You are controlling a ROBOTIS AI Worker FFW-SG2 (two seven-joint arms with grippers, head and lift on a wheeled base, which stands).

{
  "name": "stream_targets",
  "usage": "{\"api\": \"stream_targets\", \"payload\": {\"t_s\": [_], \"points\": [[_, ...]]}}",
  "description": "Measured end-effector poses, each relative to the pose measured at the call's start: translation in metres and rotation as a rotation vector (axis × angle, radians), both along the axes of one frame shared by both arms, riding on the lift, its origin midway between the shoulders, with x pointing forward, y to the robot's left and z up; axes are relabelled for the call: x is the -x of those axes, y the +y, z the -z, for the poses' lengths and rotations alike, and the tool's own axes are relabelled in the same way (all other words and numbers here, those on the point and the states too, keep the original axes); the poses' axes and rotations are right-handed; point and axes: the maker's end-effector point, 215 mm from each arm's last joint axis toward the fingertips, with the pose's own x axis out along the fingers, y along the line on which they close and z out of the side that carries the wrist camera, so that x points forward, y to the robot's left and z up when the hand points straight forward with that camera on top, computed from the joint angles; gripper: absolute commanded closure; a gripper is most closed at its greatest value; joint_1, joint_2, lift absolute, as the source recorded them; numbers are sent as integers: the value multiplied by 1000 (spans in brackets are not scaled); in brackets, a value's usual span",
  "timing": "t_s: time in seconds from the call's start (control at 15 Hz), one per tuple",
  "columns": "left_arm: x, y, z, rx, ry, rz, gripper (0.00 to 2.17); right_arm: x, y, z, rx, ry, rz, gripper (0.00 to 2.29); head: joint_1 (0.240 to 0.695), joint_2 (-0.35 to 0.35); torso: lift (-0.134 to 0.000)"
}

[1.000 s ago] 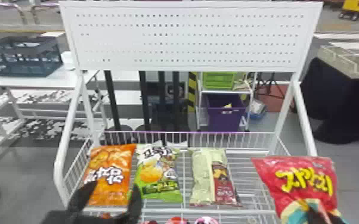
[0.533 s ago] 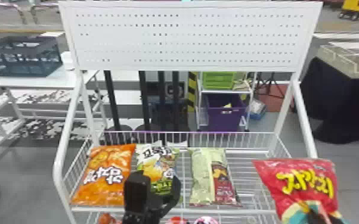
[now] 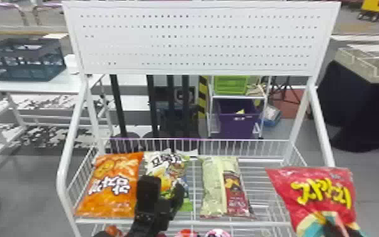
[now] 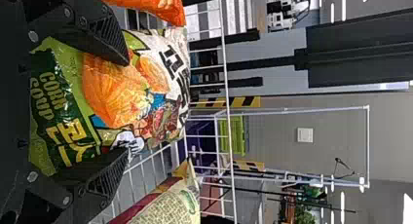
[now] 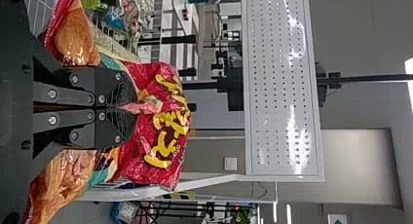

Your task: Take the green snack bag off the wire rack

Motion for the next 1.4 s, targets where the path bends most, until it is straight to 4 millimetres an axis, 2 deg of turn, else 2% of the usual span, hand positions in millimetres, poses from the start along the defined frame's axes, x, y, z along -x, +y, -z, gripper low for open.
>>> {"api": "stream_targets", "payload": {"t_s": [0.07, 0.2, 0.47, 0.67, 0.8, 1.07, 1.2, 1.4], "points": [[1, 2, 3, -2, 14, -9, 2091, 0, 0, 0, 1, 0, 0, 2233, 499, 0, 0], [5, 1, 12, -19, 54, 5, 2152, 0, 1, -1, 1, 0, 0, 2233, 499, 0, 0], [13, -1, 21, -29, 81, 27, 2152, -1, 0, -1, -1, -1, 0, 2233, 499, 0, 0], [19, -2, 13, -25, 64, 28, 2152, -1, 1, -1, -1, -1, 0, 2236, 499, 0, 0], [25, -2, -5, -15, 27, 28, 2152, -1, 1, -3, -2, -3, -2, 2236, 499, 0, 0], [49, 16, -75, -2, -107, 8, 2152, 0, 2, -5, -1, -7, -4, 2233, 499, 0, 0], [67, 39, -107, 9, -162, -14, 2152, 0, 2, -6, 0, -8, -6, 2236, 499, 0, 0], [106, 86, -136, 36, -219, -63, 2152, 0, 2, -7, 0, -9, -8, 2233, 499, 0, 0]]}}
